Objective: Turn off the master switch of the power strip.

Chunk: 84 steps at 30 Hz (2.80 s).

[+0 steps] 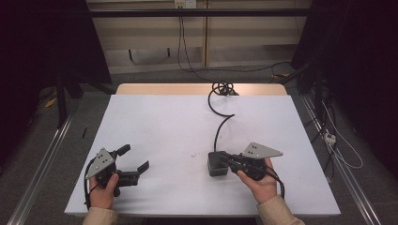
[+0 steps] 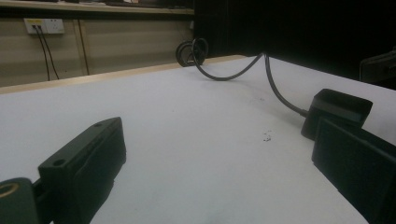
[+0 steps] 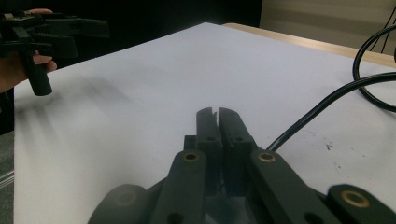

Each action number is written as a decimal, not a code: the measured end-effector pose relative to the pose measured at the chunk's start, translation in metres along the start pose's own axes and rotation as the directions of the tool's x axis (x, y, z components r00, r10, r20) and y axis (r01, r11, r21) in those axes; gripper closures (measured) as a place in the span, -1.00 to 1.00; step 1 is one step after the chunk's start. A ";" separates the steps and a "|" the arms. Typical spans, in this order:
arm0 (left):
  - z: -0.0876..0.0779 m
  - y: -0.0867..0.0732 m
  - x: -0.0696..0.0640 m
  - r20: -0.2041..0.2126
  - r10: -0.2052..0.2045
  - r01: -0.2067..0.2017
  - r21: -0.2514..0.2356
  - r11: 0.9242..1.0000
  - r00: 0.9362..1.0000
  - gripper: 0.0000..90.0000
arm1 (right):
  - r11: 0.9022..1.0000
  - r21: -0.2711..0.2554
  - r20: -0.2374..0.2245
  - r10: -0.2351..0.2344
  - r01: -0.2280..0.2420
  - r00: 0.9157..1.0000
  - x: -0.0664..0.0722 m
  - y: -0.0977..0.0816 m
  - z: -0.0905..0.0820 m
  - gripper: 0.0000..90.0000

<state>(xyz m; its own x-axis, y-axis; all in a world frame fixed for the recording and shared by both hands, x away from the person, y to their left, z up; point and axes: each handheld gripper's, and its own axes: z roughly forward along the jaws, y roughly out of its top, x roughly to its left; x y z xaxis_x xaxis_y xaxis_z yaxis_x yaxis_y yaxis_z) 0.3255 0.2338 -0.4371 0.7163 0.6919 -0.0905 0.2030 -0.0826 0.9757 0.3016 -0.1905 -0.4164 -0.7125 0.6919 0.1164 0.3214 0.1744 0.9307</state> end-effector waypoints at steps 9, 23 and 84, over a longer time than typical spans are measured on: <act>0.001 0.000 0.000 0.006 0.009 -0.009 0.006 1.000 1.000 -0.94 | 1.000 0.020 -0.007 0.006 -0.006 1.000 0.001 0.000 0.000 1.00; 0.001 0.000 0.000 0.005 0.004 -0.004 0.005 1.000 1.000 -0.94 | 0.999 0.040 -0.003 0.012 -0.012 1.000 -0.001 -0.002 0.000 1.00; 0.002 -0.001 0.001 0.011 -0.002 0.002 0.006 1.000 1.000 -0.94 | 0.995 0.096 0.009 -0.002 0.001 1.000 -0.003 -0.012 0.009 1.00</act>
<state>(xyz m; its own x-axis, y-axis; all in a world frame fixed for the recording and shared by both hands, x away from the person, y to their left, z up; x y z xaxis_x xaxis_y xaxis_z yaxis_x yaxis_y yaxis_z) 0.3274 0.2330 -0.4385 0.7234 0.6840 -0.0943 0.2079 -0.0855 0.9744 0.3050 -0.1882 -0.4312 -0.7077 0.6976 0.1119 0.3794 0.2416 0.8931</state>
